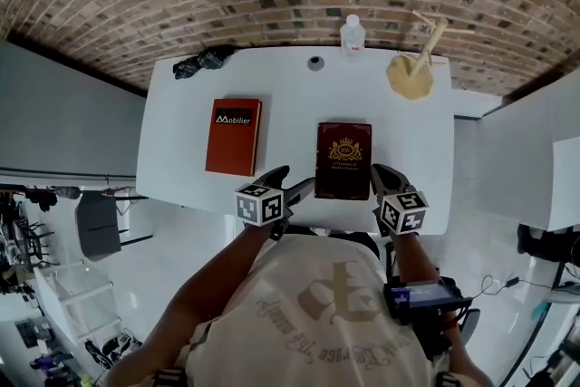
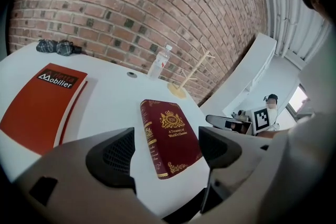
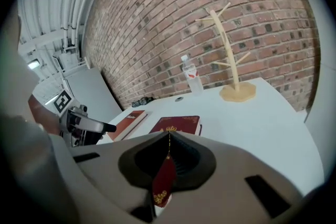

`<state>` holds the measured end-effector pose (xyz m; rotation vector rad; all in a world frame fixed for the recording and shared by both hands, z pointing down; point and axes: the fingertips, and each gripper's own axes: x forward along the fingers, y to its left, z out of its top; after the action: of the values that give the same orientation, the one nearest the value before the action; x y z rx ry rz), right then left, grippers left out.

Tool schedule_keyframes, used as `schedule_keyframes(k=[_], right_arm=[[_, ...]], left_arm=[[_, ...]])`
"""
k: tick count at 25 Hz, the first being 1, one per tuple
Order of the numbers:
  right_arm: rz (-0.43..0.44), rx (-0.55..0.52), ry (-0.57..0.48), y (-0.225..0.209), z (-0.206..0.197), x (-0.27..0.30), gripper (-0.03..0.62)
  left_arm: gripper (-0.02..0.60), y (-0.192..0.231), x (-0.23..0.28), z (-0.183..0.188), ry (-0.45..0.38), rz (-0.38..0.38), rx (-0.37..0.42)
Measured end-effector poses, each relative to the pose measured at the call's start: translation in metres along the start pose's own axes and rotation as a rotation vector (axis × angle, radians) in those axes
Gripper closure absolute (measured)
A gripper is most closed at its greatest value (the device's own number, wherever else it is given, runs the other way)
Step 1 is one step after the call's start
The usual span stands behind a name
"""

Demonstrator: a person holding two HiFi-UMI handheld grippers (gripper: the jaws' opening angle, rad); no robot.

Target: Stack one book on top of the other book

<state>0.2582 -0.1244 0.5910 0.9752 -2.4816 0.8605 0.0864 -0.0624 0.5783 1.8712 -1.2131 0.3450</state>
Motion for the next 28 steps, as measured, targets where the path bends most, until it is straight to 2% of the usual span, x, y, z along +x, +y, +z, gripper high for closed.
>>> schedule_keyframes(k=[7, 12, 19, 23, 28], right_arm=[[-0.110, 0.000, 0.115, -0.014, -0.025, 0.017, 0.571], [-0.181, -0.044, 0.192, -0.026, -0.029, 0.029, 0.571], [-0.227, -0.141, 0.302, -0.022, -0.036, 0.039, 0.571], [-0.236, -0.158, 0.307, -0.023, -0.042, 0.043, 0.571], [-0.231, -0.179, 0.328, -0.021, -0.037, 0.042, 0.571]], left_arm=[[0.204, 0.016, 0.005, -0.009, 0.020, -0.049, -0.058], [0.204, 0.021, 0.014, 0.002, 0.018, -0.099, -0.078], [0.204, 0.025, 0.025, -0.012, 0.051, -0.145, -0.132], [0.204, 0.031, 0.038, -0.014, 0.069, -0.159, -0.174], [0.204, 0.033, 0.071, -0.027, 0.133, -0.193, -0.271]])
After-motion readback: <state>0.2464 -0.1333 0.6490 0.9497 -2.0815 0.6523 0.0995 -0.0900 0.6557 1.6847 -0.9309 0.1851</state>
